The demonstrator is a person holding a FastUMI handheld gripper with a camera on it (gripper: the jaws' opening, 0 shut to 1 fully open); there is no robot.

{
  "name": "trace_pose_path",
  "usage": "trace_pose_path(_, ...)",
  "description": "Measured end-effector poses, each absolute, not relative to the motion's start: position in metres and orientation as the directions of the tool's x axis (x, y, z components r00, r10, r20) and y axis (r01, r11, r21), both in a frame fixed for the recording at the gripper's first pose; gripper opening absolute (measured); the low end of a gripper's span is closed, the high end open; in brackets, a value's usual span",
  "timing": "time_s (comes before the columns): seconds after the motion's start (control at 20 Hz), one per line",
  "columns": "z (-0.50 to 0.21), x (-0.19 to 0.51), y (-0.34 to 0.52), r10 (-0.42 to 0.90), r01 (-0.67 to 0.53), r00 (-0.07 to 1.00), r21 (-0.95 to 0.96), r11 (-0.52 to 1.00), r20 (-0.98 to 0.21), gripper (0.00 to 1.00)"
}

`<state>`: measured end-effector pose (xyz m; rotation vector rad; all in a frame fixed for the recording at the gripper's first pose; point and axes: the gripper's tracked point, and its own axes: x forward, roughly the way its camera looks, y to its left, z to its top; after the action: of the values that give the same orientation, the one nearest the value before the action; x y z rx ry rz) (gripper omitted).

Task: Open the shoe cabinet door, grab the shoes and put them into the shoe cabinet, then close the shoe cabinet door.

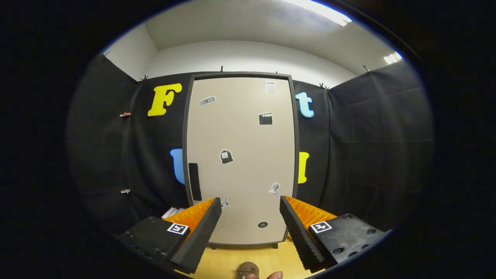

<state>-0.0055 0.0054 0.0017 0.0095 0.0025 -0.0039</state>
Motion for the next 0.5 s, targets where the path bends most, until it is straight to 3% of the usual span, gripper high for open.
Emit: trace_pose_path(0.5, 0.007, 0.058, 0.090, 0.119, -0.118, 0.993, 0.063, 0.991, -0.011, 0.97)
